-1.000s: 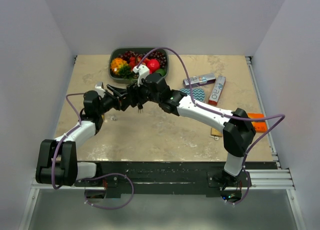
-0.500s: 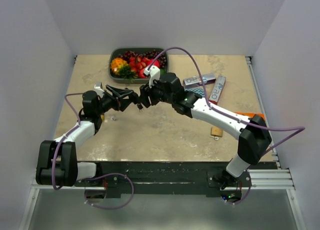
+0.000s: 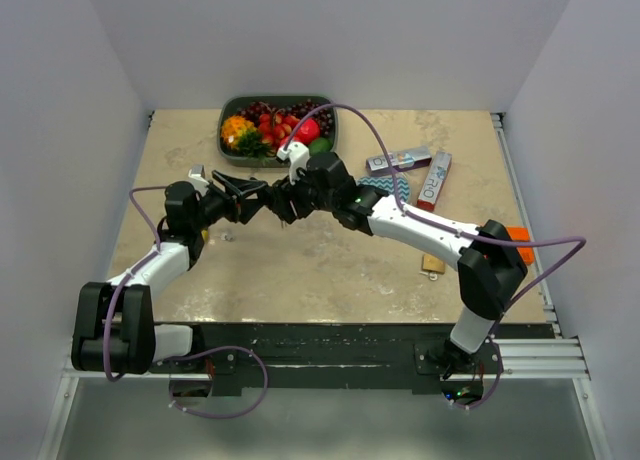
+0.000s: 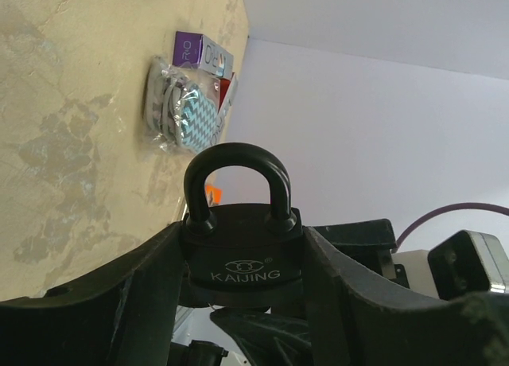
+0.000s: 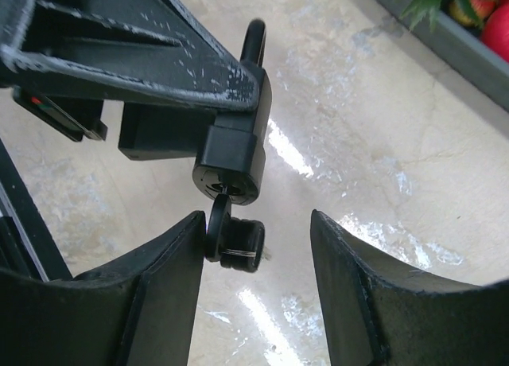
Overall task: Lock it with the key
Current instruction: Lock the lock, then place the lock at the center of the board.
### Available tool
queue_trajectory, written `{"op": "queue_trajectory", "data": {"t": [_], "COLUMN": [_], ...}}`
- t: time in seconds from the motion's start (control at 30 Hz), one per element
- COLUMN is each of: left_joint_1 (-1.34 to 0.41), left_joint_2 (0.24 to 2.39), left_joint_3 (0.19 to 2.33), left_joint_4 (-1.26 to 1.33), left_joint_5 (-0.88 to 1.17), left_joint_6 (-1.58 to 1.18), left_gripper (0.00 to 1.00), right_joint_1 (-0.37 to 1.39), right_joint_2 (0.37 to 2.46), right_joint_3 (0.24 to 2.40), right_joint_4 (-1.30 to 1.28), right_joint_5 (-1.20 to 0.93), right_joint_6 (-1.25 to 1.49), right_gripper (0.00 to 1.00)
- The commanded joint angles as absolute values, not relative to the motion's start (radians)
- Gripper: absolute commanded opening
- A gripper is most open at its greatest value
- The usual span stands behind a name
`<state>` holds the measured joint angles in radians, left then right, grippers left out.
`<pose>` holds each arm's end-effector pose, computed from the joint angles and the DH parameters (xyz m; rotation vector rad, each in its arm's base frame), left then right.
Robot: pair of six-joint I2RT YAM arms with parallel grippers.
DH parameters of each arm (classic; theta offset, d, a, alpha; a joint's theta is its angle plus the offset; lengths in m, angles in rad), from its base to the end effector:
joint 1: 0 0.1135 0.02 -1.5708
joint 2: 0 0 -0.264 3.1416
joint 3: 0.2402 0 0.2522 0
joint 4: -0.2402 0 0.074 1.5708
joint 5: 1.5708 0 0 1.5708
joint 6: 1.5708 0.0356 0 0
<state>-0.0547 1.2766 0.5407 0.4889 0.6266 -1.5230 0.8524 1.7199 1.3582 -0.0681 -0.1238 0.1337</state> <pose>0.2635 -0.0353 0.2211 -0.9913 1.8726 -1.6047 0.2658 0.3108 0.2984 -0.8077 1.9151 0.7441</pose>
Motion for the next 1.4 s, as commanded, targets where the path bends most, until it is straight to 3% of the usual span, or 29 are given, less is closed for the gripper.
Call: {"op": "queue_trajectory", "data": {"t": [0.0,0.1,0.27,0.3,0.33,0.8,0.9,1.13,1.37], "left_joint_1": [-0.058,-0.058,-0.058,-0.058,-0.058,0.000,0.000,-0.011,-0.060], "left_joint_2": [1.230,1.230,1.230,1.230,1.233,1.302,1.312,1.284,1.362], "left_joint_3": [0.583,0.584,0.584,0.584,0.586,0.729,0.808,1.008,1.023], "left_joint_4": [0.583,0.583,0.554,0.549,0.548,0.457,0.260,-0.395,-0.627], "left_joint_5": [0.641,0.641,0.630,0.627,0.626,0.552,0.566,0.445,0.305], "left_joint_6": [-1.523,-1.519,-1.500,-1.496,-1.493,-1.402,-1.237,-0.462,-0.134], "left_gripper": [0.00,0.00,0.00,0.00,0.00,0.00,0.00,0.00,0.00], "right_joint_1": [0.867,0.867,0.867,0.867,0.867,0.870,0.868,0.844,0.845], "right_joint_2": [1.717,1.717,1.700,1.698,1.695,1.574,1.552,1.514,1.548], "right_joint_3": [1.405,1.397,1.385,1.384,1.382,1.246,1.230,1.178,1.177], "right_joint_4": [-0.074,-0.078,-0.075,-0.078,-0.080,-0.109,-0.127,-0.115,-0.112], "right_joint_5": [-0.140,-0.137,-0.121,-0.121,-0.121,-0.135,-0.140,-0.100,-0.091], "right_joint_6": [0.144,0.150,0.156,0.158,0.160,0.279,0.276,0.244,0.221], "right_gripper": [0.56,0.50,0.19,0.06,0.00,0.00,0.00,0.00,0.00]}}
